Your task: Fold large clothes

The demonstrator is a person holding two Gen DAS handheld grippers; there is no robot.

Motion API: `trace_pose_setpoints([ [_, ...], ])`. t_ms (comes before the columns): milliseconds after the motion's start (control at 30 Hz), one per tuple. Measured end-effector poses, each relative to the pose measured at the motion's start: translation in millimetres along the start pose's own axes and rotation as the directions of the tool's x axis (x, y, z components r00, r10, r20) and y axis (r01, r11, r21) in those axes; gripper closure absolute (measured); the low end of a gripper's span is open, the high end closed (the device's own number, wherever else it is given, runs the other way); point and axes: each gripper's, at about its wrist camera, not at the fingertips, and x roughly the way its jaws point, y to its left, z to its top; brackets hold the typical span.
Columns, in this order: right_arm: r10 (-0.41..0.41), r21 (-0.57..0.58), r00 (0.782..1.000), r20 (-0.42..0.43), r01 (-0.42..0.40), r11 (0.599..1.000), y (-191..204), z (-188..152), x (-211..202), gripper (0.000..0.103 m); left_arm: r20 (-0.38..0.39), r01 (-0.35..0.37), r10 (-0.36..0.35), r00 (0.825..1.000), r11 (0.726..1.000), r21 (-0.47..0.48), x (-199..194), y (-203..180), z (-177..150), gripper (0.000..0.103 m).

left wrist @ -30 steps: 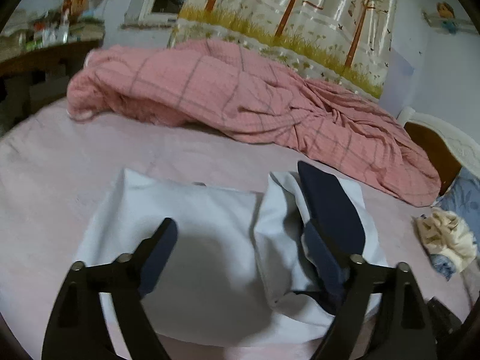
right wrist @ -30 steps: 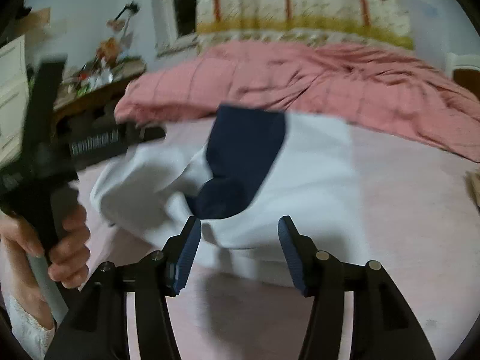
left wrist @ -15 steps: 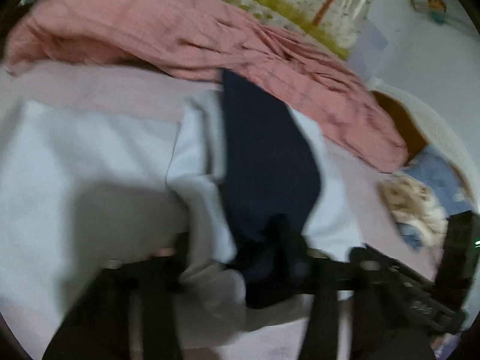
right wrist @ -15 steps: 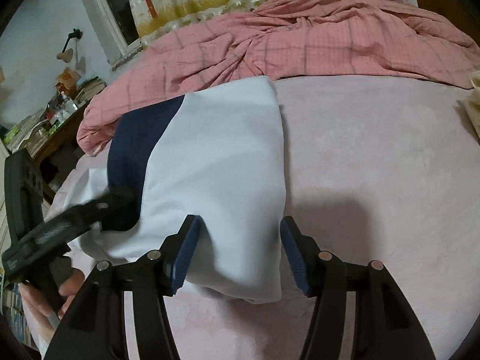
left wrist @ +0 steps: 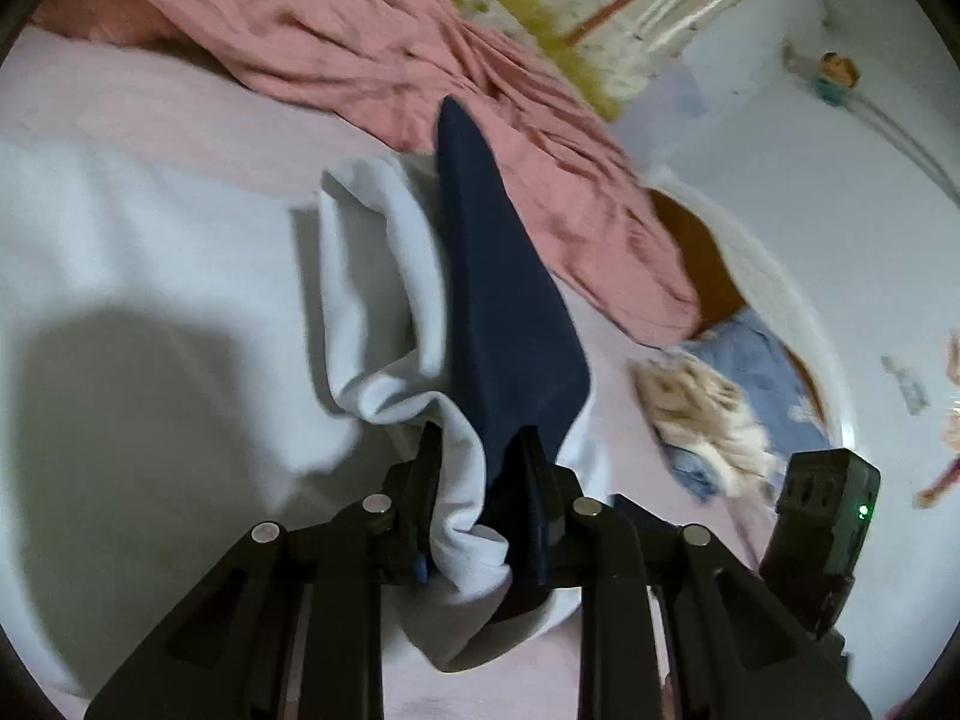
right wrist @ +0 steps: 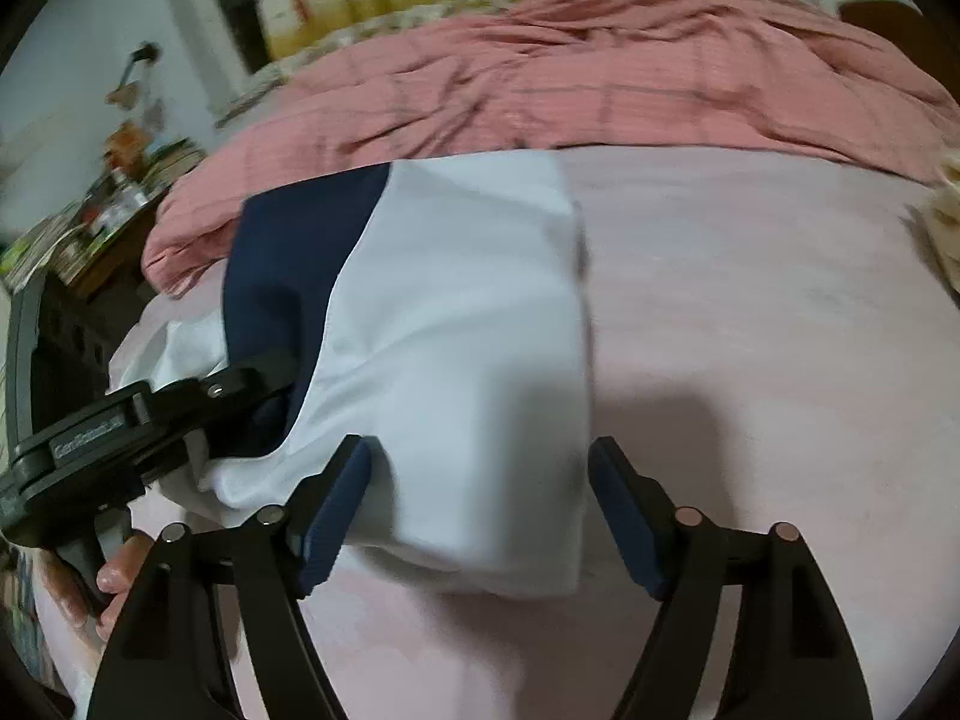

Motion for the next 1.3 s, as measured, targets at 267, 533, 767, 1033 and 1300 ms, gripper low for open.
trace_pose_setpoints([
  [267, -0.019, -0.008, 1.0, 0.0, 0.019, 1.0, 0, -1, 11, 0.029, 0.039, -0.23, 0.227, 0.973, 0.964, 0.131, 13, -9, 4, 0.078],
  [533, -0.033, -0.022, 0.999, -0.033, 0.032, 0.999, -4, -3, 28, 0.029, 0.338, -0.546, 0.454, 0.825, 0.794, 0.267, -42, -44, -6, 0.029],
  [767, -0.141, -0.134, 0.985, 0.098, 0.154, 0.979, 19, -7, 9, 0.026, 0.444, -0.618, 0.497, 0.746, 0.765, 0.183, -104, -47, -2, 0.013],
  [1033, 0.069, -0.174, 0.985, 0.157, -0.041, 0.984, 45, -9, -12, 0.026, 0.385, -0.706, 0.647, 0.658, 0.708, 0.017, -154, 6, -21, 0.0],
  [1300, -0.106, -0.283, 0.993, 0.058, 0.118, 0.952, 58, -23, 29, 0.024, 0.213, -0.65, 0.667, 0.714, 0.745, -0.15, -157, 91, -19, 0.001],
])
